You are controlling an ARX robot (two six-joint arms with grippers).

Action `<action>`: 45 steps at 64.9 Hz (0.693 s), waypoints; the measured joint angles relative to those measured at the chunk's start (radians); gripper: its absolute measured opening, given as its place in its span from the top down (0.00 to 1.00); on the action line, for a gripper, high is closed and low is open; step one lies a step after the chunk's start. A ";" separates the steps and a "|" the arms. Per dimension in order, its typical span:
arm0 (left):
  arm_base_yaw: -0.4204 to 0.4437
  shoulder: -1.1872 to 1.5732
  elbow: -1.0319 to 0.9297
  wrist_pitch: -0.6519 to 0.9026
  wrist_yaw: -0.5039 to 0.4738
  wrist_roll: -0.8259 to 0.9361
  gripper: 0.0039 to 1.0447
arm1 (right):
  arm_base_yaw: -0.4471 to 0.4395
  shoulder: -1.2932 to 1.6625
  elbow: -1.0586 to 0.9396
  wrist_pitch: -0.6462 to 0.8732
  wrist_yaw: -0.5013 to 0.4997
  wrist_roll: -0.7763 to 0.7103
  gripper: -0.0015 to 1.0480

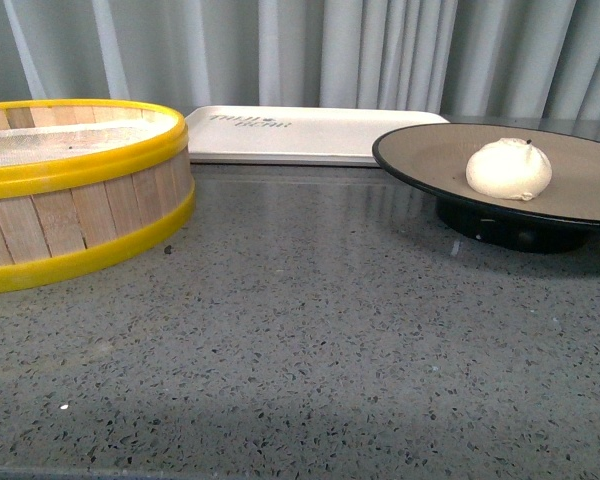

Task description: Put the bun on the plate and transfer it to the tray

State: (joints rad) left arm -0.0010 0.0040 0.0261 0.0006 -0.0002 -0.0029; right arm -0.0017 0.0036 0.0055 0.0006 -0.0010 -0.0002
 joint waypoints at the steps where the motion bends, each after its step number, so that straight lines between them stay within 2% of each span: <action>1: 0.000 0.000 0.000 0.000 0.000 0.000 0.77 | 0.000 0.000 0.000 0.000 0.000 0.000 0.08; 6: 0.000 0.000 0.000 0.000 0.000 0.000 0.62 | 0.000 0.000 0.000 0.000 0.000 0.000 0.08; 15: 0.000 0.000 0.000 0.000 0.000 0.000 0.41 | 0.000 0.000 0.000 0.000 0.000 0.000 0.08; 18: 0.000 0.000 0.000 0.000 0.000 0.000 0.29 | 0.000 0.000 0.000 0.000 0.000 0.000 0.08; 24: 0.000 0.000 0.000 0.000 0.000 0.000 0.15 | 0.000 0.000 0.000 0.000 0.000 0.000 0.08; 27: 0.000 0.000 0.000 0.000 0.000 0.000 0.09 | 0.016 0.013 0.004 -0.009 0.054 -0.034 0.08; 28: 0.000 0.000 0.000 0.000 0.000 0.000 0.06 | 0.029 0.031 0.009 -0.006 0.099 -0.062 0.08; 31: 0.000 0.000 0.000 0.000 0.000 0.001 0.05 | 0.042 0.089 0.021 0.032 0.159 -0.107 0.08; 35: 0.000 0.000 0.000 0.000 0.000 0.000 0.07 | 0.044 0.172 0.039 0.110 0.167 -0.143 0.08; 45: 0.000 0.000 0.000 0.000 0.000 0.000 0.06 | -0.031 0.397 0.121 0.306 0.056 -0.110 0.08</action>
State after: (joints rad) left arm -0.0010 0.0036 0.0261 0.0006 0.0002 -0.0025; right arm -0.0330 0.4011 0.1268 0.3065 0.0551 -0.1101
